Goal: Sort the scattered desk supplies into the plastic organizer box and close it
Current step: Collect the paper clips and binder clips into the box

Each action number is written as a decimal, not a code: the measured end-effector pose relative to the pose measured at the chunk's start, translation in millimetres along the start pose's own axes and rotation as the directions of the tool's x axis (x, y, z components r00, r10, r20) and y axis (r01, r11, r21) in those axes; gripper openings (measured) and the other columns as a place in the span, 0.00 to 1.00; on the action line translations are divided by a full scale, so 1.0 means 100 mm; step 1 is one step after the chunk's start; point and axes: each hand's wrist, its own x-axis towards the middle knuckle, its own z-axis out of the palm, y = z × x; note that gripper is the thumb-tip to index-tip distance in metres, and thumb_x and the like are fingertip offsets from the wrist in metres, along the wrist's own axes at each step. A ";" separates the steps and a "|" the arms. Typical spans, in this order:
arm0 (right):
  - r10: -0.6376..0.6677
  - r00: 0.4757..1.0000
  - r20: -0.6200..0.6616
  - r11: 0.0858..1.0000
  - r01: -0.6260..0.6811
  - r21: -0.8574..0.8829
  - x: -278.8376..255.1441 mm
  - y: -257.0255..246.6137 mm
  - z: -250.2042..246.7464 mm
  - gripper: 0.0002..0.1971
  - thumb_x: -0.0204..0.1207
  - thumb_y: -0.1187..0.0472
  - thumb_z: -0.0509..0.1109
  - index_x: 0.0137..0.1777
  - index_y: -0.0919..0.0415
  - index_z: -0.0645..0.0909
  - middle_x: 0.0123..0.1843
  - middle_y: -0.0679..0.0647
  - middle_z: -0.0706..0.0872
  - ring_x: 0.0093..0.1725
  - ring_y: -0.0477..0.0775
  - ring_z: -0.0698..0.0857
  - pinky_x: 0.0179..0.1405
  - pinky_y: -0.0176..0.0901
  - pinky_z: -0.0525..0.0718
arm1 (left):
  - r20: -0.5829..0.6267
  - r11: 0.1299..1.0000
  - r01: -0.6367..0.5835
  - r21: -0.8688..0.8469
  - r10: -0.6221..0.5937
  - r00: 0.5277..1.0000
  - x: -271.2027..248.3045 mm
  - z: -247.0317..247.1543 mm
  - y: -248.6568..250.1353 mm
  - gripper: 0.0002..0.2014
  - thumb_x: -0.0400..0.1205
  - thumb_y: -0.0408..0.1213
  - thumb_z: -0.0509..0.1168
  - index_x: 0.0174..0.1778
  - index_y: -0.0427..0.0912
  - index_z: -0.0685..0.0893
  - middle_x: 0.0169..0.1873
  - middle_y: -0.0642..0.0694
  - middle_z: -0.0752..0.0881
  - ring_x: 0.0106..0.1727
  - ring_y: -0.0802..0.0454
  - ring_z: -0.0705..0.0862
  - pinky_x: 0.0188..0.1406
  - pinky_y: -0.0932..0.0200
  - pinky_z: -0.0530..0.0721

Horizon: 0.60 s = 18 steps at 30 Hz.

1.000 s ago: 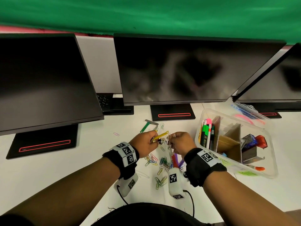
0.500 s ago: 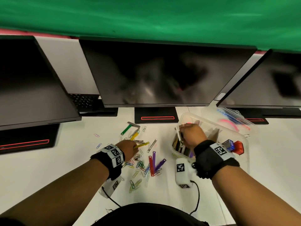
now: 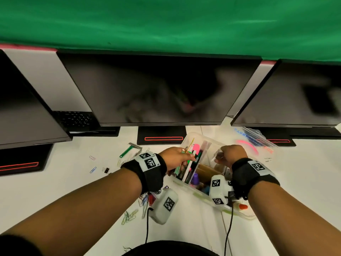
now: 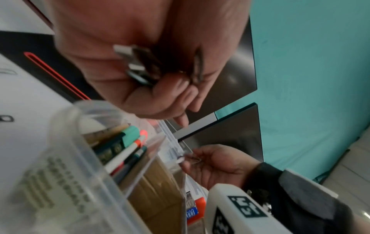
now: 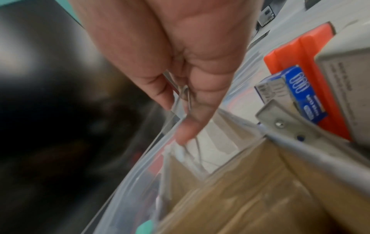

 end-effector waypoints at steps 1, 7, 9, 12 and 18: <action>-0.022 1.000 0.014 0.999 0.022 -0.038 0.02 0.03 -0.02 0.18 0.81 0.68 0.59 0.68 0.75 0.73 0.47 0.63 0.82 0.41 0.57 0.83 0.46 0.48 0.89 | -0.007 1.000 0.009 0.021 -0.009 1.000 0.06 0.06 0.01 0.14 0.80 0.40 0.66 0.51 0.31 0.85 0.17 0.54 0.75 0.23 0.54 0.71 0.28 0.61 0.70; -0.116 0.985 0.130 0.993 0.113 0.025 -0.06 0.13 -0.13 0.10 0.76 0.72 0.64 0.55 0.69 0.82 0.49 0.63 0.82 0.44 0.58 0.82 0.48 0.58 0.87 | -0.057 0.989 0.099 0.109 -0.093 0.994 0.34 0.41 0.20 0.15 0.81 0.39 0.65 0.28 0.40 0.78 0.19 0.48 0.79 0.24 0.53 0.76 0.30 0.62 0.75; -0.090 0.977 0.194 0.993 0.073 0.095 -0.15 0.20 -0.18 0.06 0.76 0.74 0.64 0.45 0.66 0.81 0.40 0.60 0.81 0.34 0.56 0.80 0.34 0.48 0.84 | -0.049 0.983 0.181 -0.004 -0.181 0.982 0.42 0.51 0.21 0.15 0.81 0.35 0.65 0.27 0.41 0.75 0.10 0.52 0.76 0.15 0.58 0.73 0.19 0.68 0.72; -0.087 0.970 0.226 0.993 0.067 0.094 -0.22 0.31 -0.28 0.05 0.77 0.72 0.63 0.43 0.64 0.79 0.36 0.58 0.81 0.31 0.53 0.80 0.30 0.42 0.81 | -0.043 0.956 0.243 -0.167 -0.253 0.966 0.49 0.62 0.25 0.13 0.82 0.33 0.63 0.31 0.40 0.74 0.10 0.51 0.75 0.08 0.60 0.71 0.10 0.74 0.69; -0.095 0.968 0.234 0.993 0.075 0.092 -0.24 0.45 -0.40 0.05 0.76 0.72 0.64 0.47 0.65 0.79 0.35 0.59 0.82 0.31 0.53 0.80 0.32 0.42 0.82 | 0.046 0.840 0.223 -0.495 -0.231 0.972 0.51 0.79 0.45 0.02 0.86 0.33 0.58 0.50 0.39 0.75 0.47 0.41 0.78 0.39 0.47 0.83 0.30 0.56 0.88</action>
